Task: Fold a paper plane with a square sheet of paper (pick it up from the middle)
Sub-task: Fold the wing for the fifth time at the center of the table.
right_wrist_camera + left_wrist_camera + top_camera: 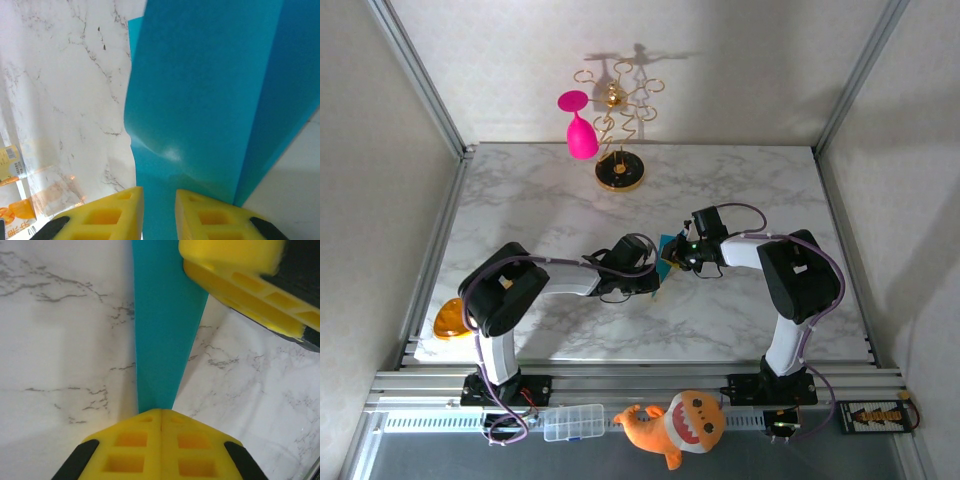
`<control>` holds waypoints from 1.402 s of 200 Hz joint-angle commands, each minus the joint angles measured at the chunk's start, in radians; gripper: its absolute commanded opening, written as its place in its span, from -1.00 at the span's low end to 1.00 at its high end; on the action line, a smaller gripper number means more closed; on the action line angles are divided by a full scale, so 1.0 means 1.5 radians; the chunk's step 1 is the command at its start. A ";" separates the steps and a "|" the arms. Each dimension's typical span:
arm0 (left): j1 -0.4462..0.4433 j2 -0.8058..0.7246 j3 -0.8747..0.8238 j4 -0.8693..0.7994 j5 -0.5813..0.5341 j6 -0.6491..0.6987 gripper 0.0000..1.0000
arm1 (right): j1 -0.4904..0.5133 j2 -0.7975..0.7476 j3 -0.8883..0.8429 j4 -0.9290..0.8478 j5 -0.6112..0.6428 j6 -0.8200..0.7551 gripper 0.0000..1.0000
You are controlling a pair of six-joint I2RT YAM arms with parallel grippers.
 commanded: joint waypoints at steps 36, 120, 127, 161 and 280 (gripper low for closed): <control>-0.014 0.026 -0.004 -0.067 -0.045 0.020 -1.00 | -0.001 -0.081 0.002 -0.005 0.053 -0.007 -0.53; -0.014 0.031 0.002 -0.069 -0.047 0.027 -1.00 | 0.044 -0.101 -0.046 -0.015 0.056 0.011 -0.92; -0.015 0.032 0.003 -0.069 -0.047 0.027 -1.00 | 0.047 -0.094 -0.046 -0.017 0.056 0.011 -0.93; -0.015 0.033 0.004 -0.072 -0.047 0.028 -1.00 | 0.055 -0.068 -0.045 -0.019 0.049 0.011 -0.97; -0.017 0.032 0.006 -0.082 -0.058 0.029 -1.00 | 0.073 -0.063 -0.061 -0.026 0.024 0.013 -1.00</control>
